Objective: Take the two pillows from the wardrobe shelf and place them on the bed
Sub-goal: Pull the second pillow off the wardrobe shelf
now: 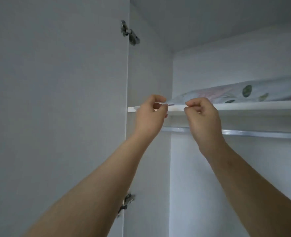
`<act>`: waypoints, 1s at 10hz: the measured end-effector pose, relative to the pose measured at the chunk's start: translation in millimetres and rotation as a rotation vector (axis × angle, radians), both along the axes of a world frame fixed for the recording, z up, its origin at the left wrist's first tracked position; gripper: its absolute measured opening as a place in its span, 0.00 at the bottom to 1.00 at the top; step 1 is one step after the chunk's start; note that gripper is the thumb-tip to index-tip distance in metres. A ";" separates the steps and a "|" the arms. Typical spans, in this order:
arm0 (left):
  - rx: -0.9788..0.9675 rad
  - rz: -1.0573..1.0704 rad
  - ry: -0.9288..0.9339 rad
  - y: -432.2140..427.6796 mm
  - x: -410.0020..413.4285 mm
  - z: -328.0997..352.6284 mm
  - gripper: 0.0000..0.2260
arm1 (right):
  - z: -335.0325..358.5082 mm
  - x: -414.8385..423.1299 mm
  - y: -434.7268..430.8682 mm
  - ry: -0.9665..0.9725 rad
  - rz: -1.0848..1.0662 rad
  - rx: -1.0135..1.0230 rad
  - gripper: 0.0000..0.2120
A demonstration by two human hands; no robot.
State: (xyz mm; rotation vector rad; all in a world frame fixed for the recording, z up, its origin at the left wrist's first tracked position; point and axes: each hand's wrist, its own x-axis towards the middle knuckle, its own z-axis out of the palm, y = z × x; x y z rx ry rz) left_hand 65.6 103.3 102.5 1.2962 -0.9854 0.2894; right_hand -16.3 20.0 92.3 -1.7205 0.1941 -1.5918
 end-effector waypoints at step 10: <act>1.094 0.419 -0.581 -253.4 -4.9 108.4 0.26 | 100.8 -96.9 -190.1 1.046 -0.717 -0.254 0.15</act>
